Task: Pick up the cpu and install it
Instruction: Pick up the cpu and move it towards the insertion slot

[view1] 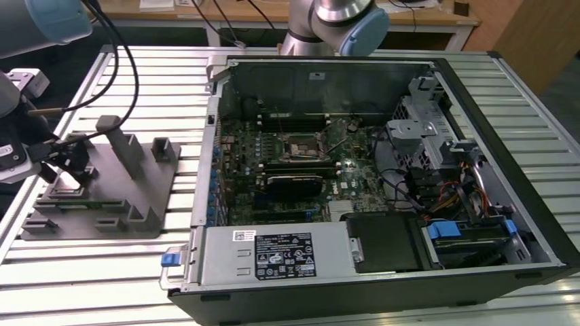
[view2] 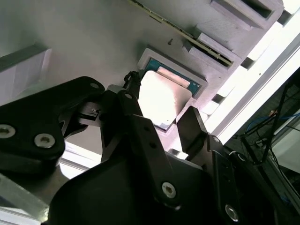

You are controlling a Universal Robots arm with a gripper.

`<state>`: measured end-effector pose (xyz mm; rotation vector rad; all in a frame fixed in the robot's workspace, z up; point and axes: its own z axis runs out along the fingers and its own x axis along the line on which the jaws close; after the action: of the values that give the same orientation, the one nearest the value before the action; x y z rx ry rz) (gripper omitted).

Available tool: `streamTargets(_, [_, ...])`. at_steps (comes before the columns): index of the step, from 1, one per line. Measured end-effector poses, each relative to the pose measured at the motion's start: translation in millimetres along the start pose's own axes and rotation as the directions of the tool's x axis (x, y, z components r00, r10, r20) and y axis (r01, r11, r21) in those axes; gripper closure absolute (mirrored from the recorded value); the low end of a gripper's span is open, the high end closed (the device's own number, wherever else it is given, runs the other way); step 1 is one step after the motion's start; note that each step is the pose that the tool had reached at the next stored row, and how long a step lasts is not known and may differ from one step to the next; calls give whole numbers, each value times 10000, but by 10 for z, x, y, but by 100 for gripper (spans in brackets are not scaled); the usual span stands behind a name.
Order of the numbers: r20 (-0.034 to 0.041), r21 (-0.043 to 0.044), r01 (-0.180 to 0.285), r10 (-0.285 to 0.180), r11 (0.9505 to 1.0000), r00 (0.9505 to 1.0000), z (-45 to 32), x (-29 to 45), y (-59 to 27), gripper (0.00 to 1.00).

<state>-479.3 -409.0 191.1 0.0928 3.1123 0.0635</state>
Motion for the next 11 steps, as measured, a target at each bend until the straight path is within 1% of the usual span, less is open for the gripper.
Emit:
streamTargets(5, [1, -1, 0, 0, 10000, 10000, 24, 25, 13, 41])
streamTargets(11, [2, -1, 0, 0, 10000, 10000, 39, 30, 49, 41])
